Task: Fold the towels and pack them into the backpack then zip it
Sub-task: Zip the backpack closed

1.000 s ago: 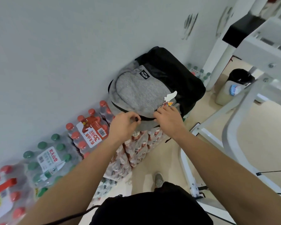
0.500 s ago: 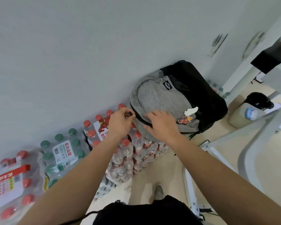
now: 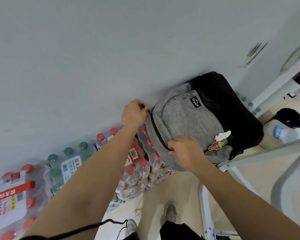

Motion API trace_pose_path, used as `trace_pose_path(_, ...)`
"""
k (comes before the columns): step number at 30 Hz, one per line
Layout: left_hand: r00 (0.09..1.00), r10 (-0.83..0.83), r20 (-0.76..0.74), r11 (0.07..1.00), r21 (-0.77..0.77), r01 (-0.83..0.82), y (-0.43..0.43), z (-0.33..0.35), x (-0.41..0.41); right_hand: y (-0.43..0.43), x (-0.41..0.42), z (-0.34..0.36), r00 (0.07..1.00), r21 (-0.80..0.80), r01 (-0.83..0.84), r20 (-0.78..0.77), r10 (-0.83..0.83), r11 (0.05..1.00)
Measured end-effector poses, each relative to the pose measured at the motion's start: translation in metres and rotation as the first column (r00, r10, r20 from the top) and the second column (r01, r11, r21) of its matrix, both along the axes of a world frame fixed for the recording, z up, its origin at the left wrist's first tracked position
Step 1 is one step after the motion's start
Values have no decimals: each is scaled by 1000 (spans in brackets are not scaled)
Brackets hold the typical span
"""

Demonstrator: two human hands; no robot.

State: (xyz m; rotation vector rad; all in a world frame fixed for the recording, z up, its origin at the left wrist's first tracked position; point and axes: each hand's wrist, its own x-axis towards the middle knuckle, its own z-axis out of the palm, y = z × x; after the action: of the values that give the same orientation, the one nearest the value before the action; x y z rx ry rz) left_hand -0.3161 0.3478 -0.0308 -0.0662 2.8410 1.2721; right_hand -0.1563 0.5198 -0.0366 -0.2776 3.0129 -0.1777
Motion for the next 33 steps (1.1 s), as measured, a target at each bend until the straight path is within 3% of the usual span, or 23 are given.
trace_pose_path(2,1000,5,-5,1000,21,-4,2,-4,-3,-3,-11,9,1000,-36,16,7,-16,999)
trace_pose_path(5,1000,12,-14,998,60,-11,-1,-8,-8,-17,-52,20,982,-118,100,-146,-117,988)
trace_pose_path(7,1000,-7,-29,998,57,9,-3,-8,-12,-30,-82,20,970,-75,156,-176,-167,985)
trace_pose_path(9,997,-47,-55,998,27,49,-2,-5,-17,-38,-103,13,971,-38,190,-143,-193,981)
trace_pose_path(12,991,-102,-83,994,-50,98,5,-1,-29,-41,-108,-1,969,-113,180,-149,-196,977)
trace_pose_path(17,971,-187,-147,971,-178,160,37,10,-51,-27,-101,-14,939,-226,120,-289,-184,967)
trace_pose_path(25,904,-392,-173,872,-384,304,97,30,-90,-24,-95,-29,931,-257,154,-285,-227,954)
trace_pose_path(33,871,-448,-204,853,-388,348,148,28,-113,-20,-96,-39,949,-304,113,-249,-193,946)
